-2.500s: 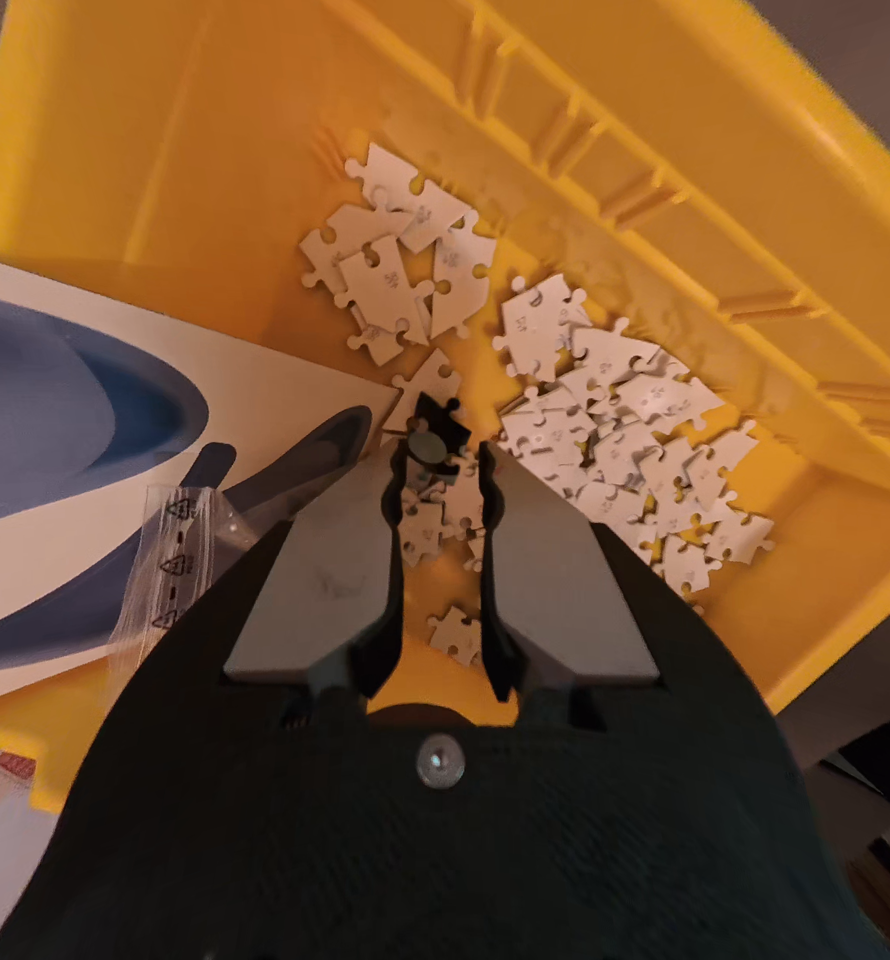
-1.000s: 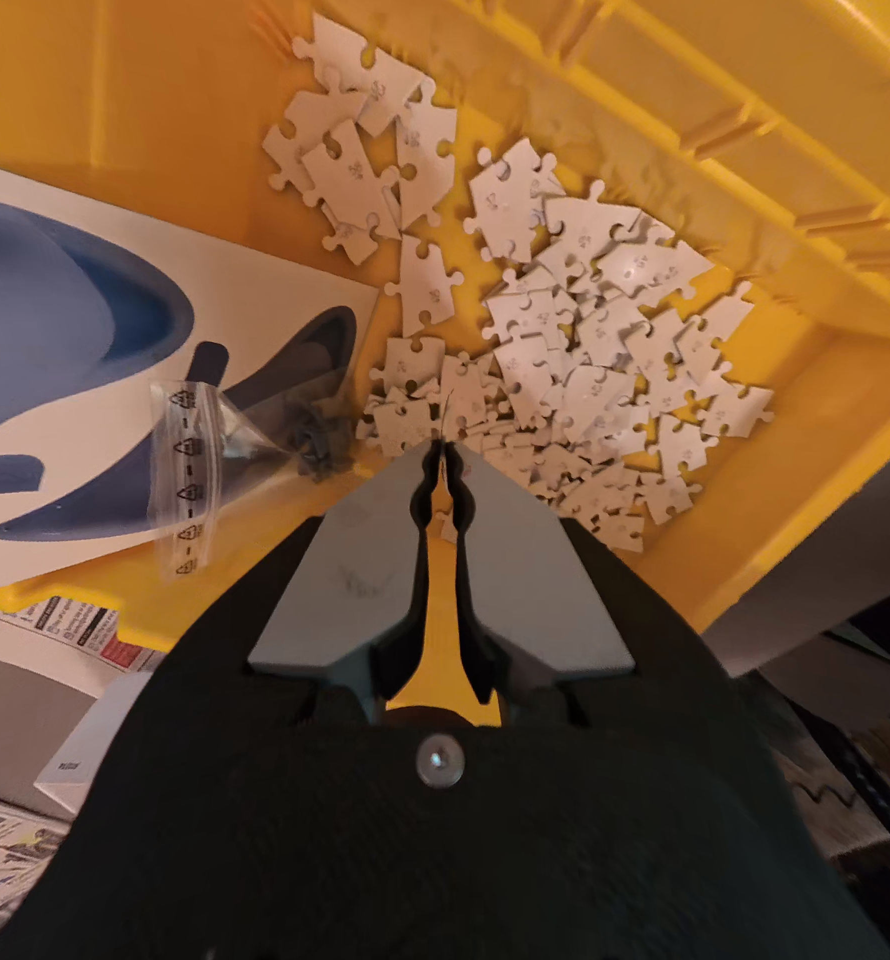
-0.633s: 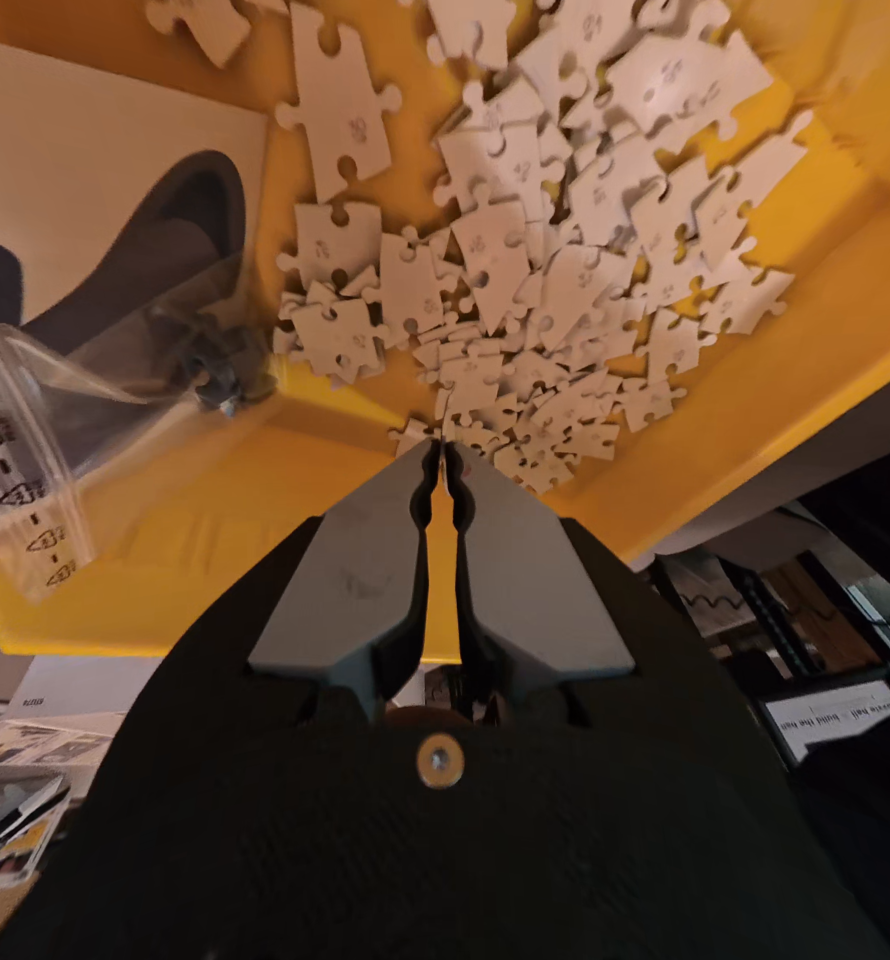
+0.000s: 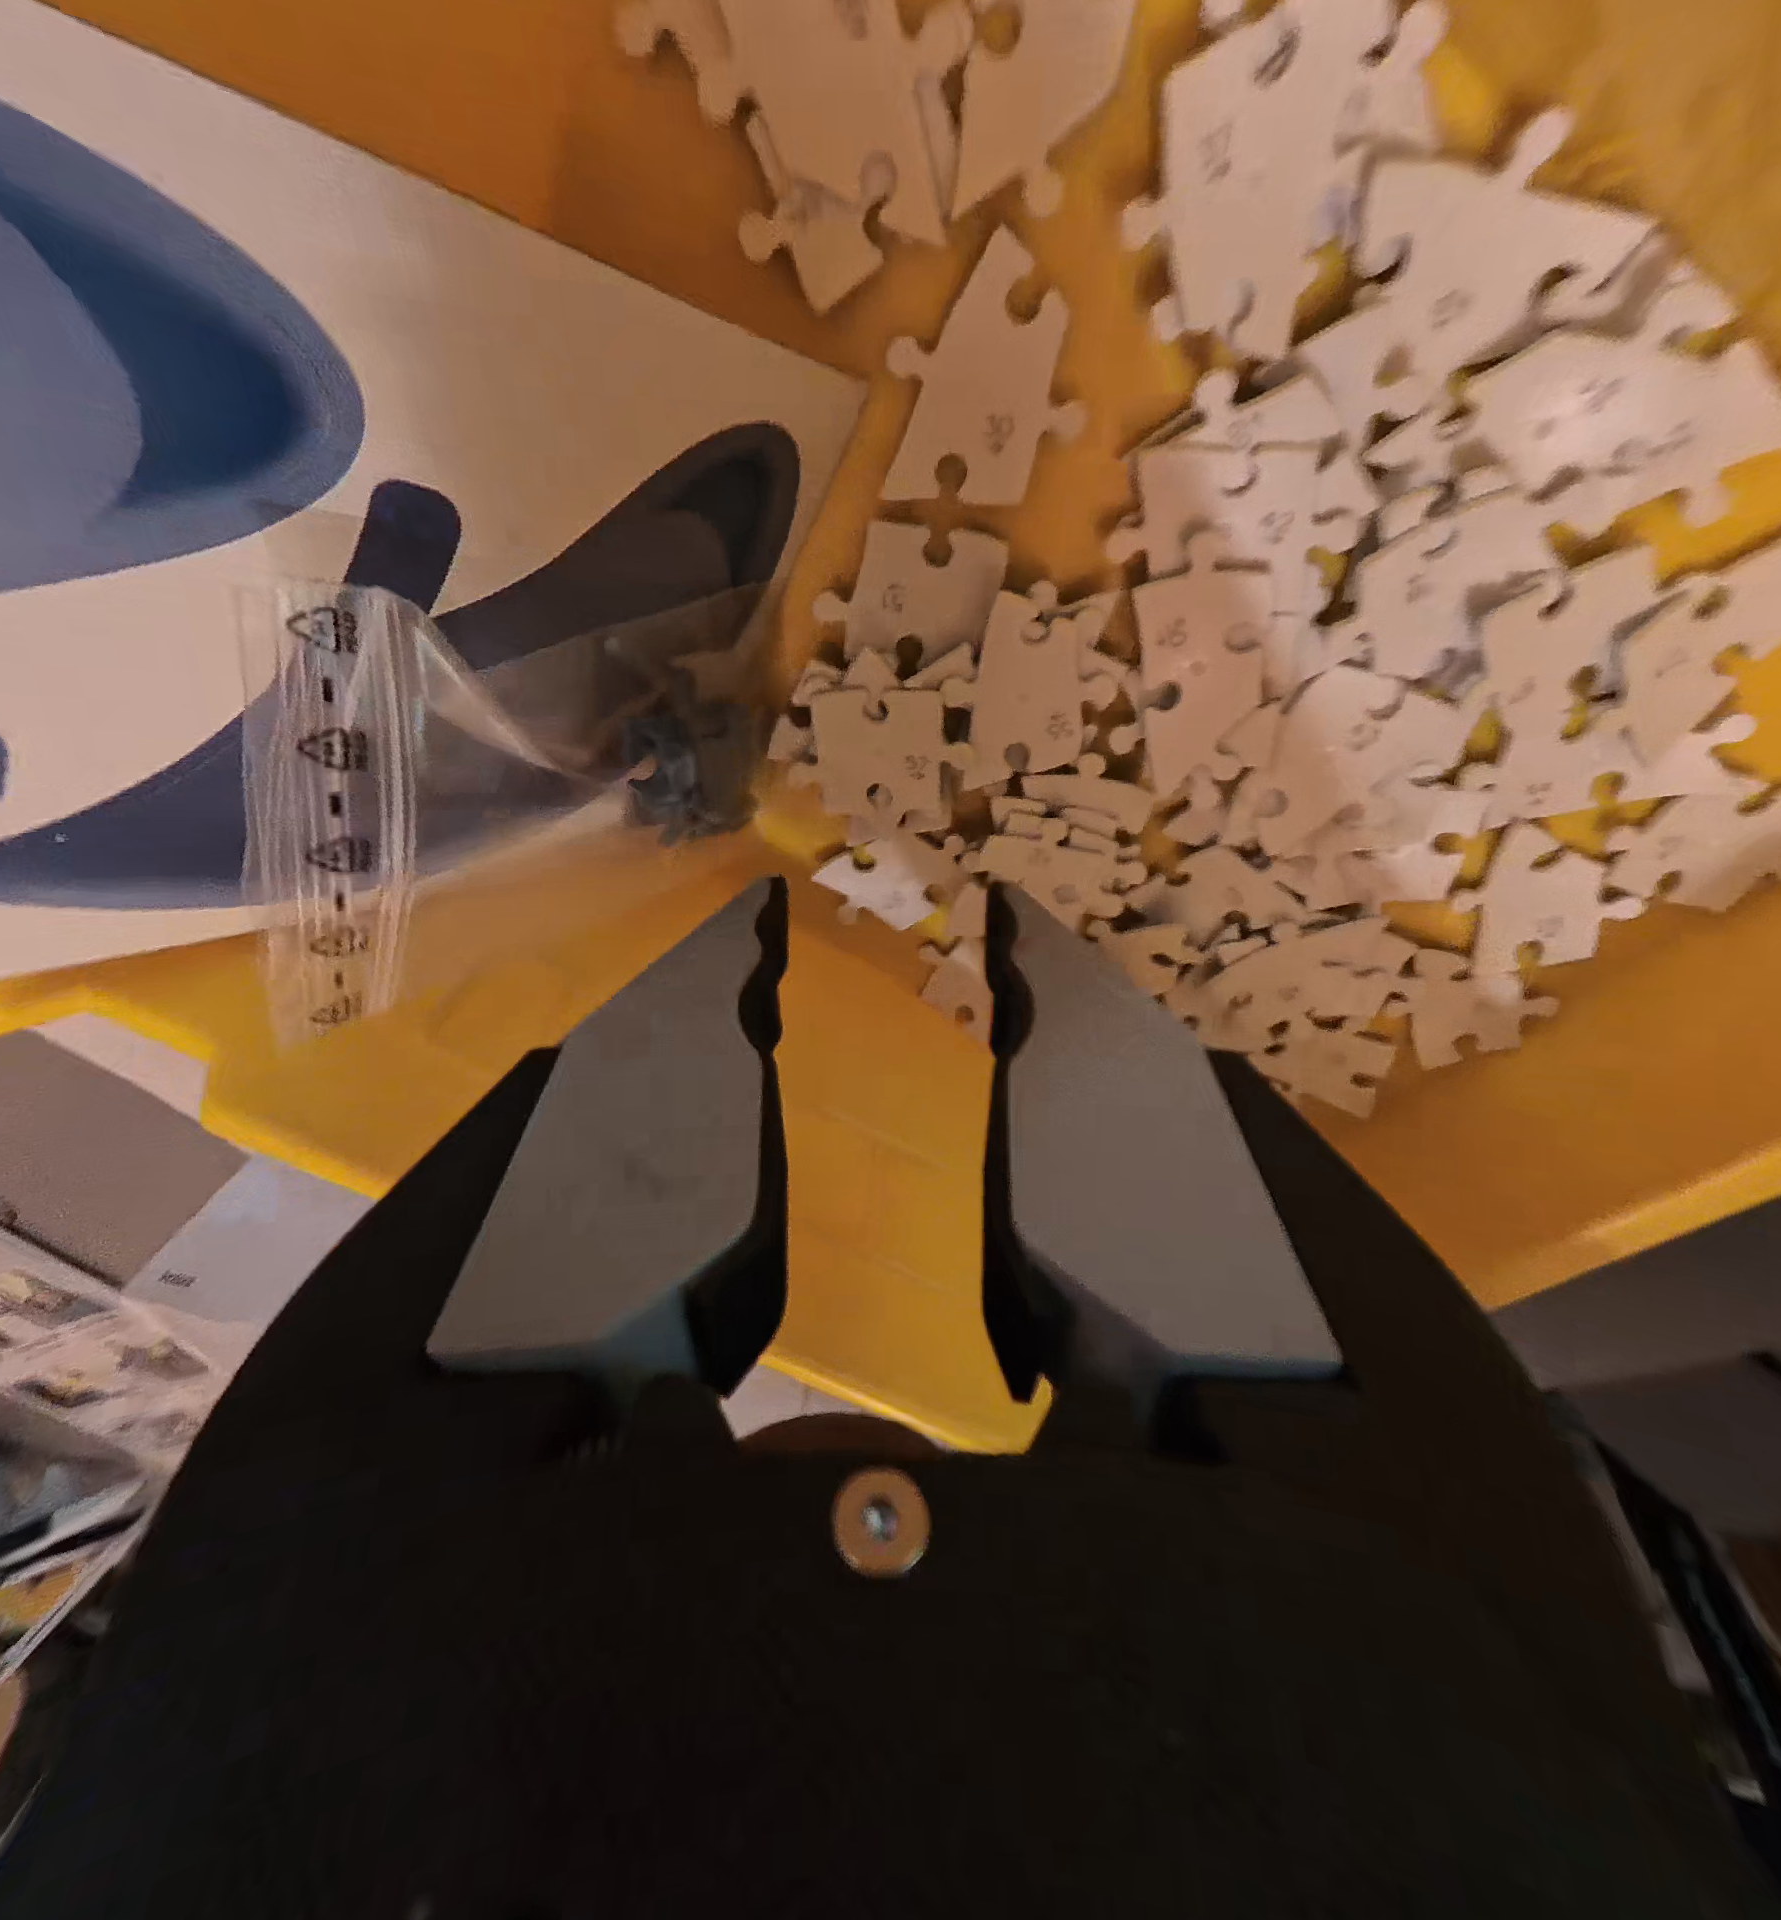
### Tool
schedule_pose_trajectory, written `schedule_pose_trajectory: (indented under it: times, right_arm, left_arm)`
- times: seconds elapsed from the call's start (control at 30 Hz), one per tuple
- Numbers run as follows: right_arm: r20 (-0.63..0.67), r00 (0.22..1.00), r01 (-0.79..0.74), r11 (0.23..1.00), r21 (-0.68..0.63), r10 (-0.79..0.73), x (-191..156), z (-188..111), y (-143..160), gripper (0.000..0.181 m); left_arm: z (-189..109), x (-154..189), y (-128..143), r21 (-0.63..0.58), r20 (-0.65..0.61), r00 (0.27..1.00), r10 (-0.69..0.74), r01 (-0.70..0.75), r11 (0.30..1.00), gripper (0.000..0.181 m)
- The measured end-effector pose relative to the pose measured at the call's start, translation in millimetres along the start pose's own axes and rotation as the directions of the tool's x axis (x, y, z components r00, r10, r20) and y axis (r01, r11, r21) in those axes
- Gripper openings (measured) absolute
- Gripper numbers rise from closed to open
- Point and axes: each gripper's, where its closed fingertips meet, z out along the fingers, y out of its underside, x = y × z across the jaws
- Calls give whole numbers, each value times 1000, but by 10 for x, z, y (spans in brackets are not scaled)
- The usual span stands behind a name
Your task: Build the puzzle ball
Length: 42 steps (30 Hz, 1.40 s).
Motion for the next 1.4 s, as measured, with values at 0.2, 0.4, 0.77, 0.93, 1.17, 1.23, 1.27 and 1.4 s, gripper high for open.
schedule_pose_trajectory:
  times: [0.2, 0.4, 0.77, 0.93, 1.17, 1.23, 1.27, 1.4]
  right_arm:
    - [3, 998, -56, 998, -8, 56, 101, 63, 90, 9]
    - [-8, 994, -112, 994, -2, 112, 227, 126, 129, 9]
    - [-41, 993, -111, 994, -25, 109, 566, 312, -153, 10]
    - [-12, 989, -149, 989, 25, 149, 668, 512, -234, 11]
    - [-27, 989, -145, 987, 73, 148, 728, 556, -266, 12]
    - [-42, 989, -138, 988, 72, 142, 745, 545, -255, 12]
    - [-49, 989, -135, 988, 68, 138, 754, 543, -239, 12]
    - [-49, 988, -142, 988, 64, 145, 756, 557, -177, 11]
  left_arm:
    - [-56, 434, -3, 188, -95, 995, 25, -7, 982, 38]
    - [255, 419, 116, 63, -48, 997, 59, -56, 996, 30]
    - [39, 318, -159, 252, -17, 990, 143, -135, 958, 30]
    - [-123, 243, -161, 321, 4, 984, 181, -172, 931, 27]
    - [-136, 177, -92, 307, 33, 979, 201, -201, 930, 27]
    - [-77, 296, -57, 282, -5, 968, 253, -241, 929, 30]
    - [-41, 332, -29, 257, -7, 962, 274, -263, 930, 30]
    - [25, 406, 0, 221, -8, 951, 308, -299, 928, 30]
